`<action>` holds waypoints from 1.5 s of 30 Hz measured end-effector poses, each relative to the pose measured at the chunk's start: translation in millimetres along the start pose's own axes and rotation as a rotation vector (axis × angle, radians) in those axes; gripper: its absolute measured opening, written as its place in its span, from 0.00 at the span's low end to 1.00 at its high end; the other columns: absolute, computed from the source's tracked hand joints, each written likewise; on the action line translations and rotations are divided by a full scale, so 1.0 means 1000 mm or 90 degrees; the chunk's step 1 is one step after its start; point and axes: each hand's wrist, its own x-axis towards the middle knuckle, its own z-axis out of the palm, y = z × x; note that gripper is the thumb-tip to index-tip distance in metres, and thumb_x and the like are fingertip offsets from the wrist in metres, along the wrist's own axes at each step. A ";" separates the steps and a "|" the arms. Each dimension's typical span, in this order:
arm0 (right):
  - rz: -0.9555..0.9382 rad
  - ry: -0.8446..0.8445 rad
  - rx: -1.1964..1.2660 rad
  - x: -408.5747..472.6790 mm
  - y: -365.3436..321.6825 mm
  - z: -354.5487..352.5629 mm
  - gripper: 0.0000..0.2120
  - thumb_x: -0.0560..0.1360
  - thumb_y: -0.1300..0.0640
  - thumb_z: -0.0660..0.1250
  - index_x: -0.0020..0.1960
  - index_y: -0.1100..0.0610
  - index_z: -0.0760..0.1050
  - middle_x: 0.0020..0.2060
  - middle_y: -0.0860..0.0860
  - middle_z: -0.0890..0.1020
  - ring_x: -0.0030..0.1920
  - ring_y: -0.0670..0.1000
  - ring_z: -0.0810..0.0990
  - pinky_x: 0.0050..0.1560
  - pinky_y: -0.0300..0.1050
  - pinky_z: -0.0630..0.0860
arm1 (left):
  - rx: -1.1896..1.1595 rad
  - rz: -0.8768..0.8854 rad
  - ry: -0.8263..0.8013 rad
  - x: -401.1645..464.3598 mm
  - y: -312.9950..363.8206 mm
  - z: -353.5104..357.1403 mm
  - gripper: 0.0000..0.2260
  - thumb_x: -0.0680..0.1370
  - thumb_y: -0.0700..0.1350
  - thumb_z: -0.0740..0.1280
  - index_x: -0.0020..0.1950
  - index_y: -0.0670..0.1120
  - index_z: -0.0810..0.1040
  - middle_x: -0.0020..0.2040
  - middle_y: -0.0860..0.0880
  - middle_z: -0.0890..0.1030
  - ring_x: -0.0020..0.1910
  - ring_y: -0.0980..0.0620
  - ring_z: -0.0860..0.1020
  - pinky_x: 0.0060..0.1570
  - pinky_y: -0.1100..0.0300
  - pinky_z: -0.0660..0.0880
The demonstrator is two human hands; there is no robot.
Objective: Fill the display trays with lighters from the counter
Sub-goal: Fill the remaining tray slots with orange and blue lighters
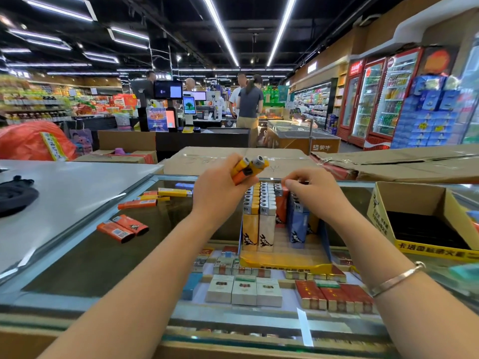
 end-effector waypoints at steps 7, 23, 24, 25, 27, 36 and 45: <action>-0.075 0.016 0.250 -0.004 -0.015 -0.016 0.11 0.71 0.65 0.70 0.49 0.51 0.78 0.43 0.48 0.82 0.47 0.48 0.81 0.50 0.39 0.78 | -0.110 0.048 -0.090 0.020 0.024 0.026 0.07 0.72 0.50 0.71 0.44 0.47 0.78 0.37 0.52 0.79 0.37 0.52 0.77 0.39 0.49 0.75; -0.043 -0.020 0.159 -0.008 -0.007 -0.073 0.09 0.74 0.63 0.67 0.48 0.49 0.78 0.28 0.42 0.78 0.28 0.38 0.76 0.28 0.29 0.70 | -0.110 0.079 0.019 0.009 0.026 0.023 0.20 0.65 0.68 0.64 0.38 0.52 0.69 0.30 0.56 0.72 0.30 0.58 0.72 0.32 0.60 0.71; -0.027 -0.068 0.125 -0.009 -0.007 -0.075 0.09 0.74 0.63 0.68 0.48 0.50 0.78 0.29 0.44 0.78 0.28 0.39 0.77 0.28 0.30 0.71 | -0.105 0.091 0.020 0.008 0.027 0.023 0.21 0.64 0.69 0.63 0.40 0.53 0.69 0.30 0.57 0.72 0.31 0.59 0.72 0.32 0.61 0.71; -0.009 -0.120 0.081 -0.010 -0.007 -0.075 0.08 0.73 0.62 0.69 0.48 0.51 0.78 0.31 0.46 0.79 0.29 0.41 0.78 0.29 0.31 0.73 | -0.098 0.101 0.018 0.007 0.027 0.023 0.21 0.64 0.70 0.62 0.42 0.54 0.69 0.31 0.58 0.72 0.32 0.60 0.73 0.32 0.61 0.72; 0.017 -0.194 0.002 -0.010 -0.006 -0.071 0.07 0.73 0.61 0.69 0.47 0.51 0.77 0.35 0.50 0.79 0.30 0.44 0.79 0.31 0.35 0.75 | -0.085 0.112 0.014 0.005 0.027 0.023 0.22 0.64 0.70 0.61 0.44 0.54 0.69 0.32 0.59 0.72 0.33 0.60 0.74 0.33 0.62 0.72; 0.000 -0.259 -0.110 -0.006 -0.002 -0.054 0.09 0.71 0.64 0.71 0.42 0.52 0.74 0.41 0.50 0.77 0.29 0.40 0.79 0.29 0.34 0.75 | -0.091 0.097 0.043 -0.009 0.023 0.021 0.18 0.69 0.68 0.62 0.44 0.55 0.68 0.31 0.59 0.71 0.32 0.61 0.73 0.31 0.60 0.71; 0.028 -0.248 -0.173 -0.004 -0.005 -0.050 0.10 0.70 0.65 0.70 0.43 0.55 0.72 0.38 0.52 0.78 0.27 0.42 0.78 0.27 0.33 0.73 | -0.132 0.043 0.082 -0.017 0.026 0.018 0.19 0.69 0.67 0.61 0.45 0.53 0.70 0.33 0.53 0.75 0.33 0.56 0.74 0.33 0.56 0.73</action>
